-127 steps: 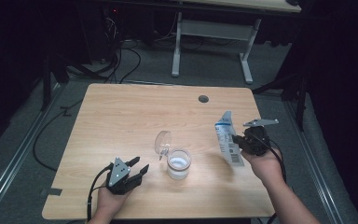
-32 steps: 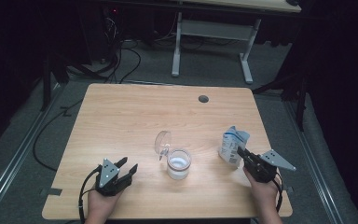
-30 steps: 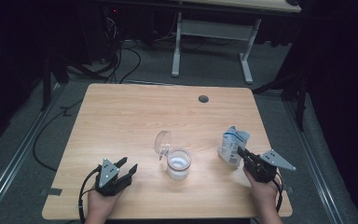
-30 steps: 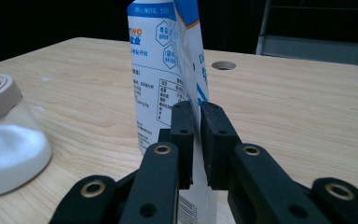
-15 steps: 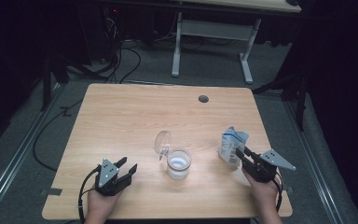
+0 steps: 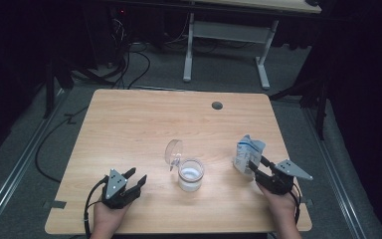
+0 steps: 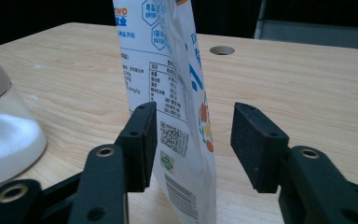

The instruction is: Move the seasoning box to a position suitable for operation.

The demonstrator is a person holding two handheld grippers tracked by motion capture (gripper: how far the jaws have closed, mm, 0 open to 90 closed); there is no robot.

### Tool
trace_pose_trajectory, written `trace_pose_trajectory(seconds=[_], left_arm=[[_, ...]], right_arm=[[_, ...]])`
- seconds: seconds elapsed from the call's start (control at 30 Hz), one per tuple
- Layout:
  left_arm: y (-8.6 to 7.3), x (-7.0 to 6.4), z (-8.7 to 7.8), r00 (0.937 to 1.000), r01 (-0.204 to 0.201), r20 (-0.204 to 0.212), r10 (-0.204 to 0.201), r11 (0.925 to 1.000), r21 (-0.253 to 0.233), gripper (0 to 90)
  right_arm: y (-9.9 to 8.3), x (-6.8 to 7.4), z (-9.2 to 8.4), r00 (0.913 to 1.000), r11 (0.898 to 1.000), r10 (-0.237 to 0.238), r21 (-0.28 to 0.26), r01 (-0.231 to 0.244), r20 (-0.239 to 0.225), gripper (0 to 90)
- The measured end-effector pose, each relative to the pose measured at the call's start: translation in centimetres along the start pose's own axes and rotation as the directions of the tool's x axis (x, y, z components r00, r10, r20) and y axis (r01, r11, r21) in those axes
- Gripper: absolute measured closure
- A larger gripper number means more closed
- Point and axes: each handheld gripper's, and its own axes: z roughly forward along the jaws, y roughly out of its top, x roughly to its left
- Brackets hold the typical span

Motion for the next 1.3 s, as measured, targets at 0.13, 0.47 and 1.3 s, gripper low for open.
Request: trace_pose_trajectory(seconds=[0.13,0.47,1.3], left_arm=[[0.0,0.1,0.1,0.9999,0.014,0.010,-0.014,0.9999,0.008,50.3],[0.0,0.1,0.4,0.9990,0.026,0.037,-0.027,0.9994,0.023,50.0],[0.4,-0.7,0.8,0.9984,0.007,0.056,-0.011,0.9981,0.061,51.9]], right_arm=[[-0.2,-0.1,-0.2,0.9998,1.000,-0.002,0.018,0.002,0.022,43.3],[-1.1,0.0,-1.1,0.9973,0.999,-0.020,0.047,0.017,0.070,40.0],[-2.5,4.3,-2.5,0.9947,0.990,-0.095,0.112,0.090,0.039,55.4]])
